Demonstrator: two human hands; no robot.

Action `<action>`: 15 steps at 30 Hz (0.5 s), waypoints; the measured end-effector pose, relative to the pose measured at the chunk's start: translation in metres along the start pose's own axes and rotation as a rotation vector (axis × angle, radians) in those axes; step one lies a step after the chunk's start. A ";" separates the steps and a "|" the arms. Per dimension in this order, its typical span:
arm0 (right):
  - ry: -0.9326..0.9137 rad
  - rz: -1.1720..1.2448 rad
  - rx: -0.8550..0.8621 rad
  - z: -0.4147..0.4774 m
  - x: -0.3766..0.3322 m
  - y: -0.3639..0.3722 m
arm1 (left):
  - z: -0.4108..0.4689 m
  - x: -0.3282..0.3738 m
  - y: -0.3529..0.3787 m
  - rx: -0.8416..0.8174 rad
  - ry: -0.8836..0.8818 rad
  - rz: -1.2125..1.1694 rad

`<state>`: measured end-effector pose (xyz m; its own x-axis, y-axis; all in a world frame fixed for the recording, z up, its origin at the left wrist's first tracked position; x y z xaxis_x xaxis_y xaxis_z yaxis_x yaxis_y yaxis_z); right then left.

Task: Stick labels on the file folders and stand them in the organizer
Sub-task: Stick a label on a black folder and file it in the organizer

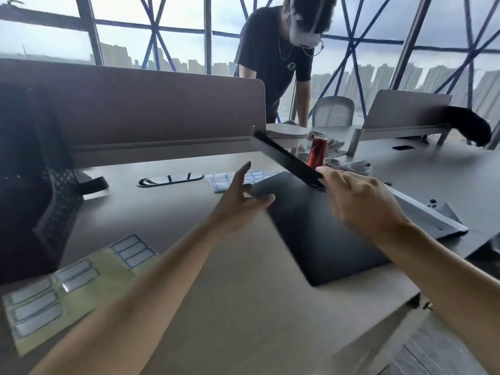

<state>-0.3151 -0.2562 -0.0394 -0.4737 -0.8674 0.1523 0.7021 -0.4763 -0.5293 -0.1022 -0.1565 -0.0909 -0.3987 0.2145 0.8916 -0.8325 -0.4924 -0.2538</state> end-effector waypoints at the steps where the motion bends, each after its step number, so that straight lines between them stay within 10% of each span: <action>1: -0.073 0.048 0.016 0.000 -0.006 0.001 | 0.002 0.007 -0.008 0.041 -0.043 -0.249; 6: -0.317 0.215 0.005 -0.003 -0.027 0.018 | -0.018 0.019 -0.060 0.233 -0.173 -1.044; 15: -0.408 0.104 -0.163 -0.020 -0.056 0.058 | -0.056 0.006 -0.110 0.368 -0.197 -0.565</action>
<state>-0.2580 -0.2326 -0.0951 -0.1333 -0.9109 0.3906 0.6263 -0.3829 -0.6791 -0.0343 -0.0533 -0.0786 0.1625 0.3816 0.9099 -0.6935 -0.6118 0.3804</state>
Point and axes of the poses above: each hand's wrist, its own z-axis towards the middle knuckle, its own y-axis out of the palm, x = y × z, the point moved 1 cm from there along z, towards the middle knuckle, and after that the axes turned 13 degrees about y, right-handed, at the moved point
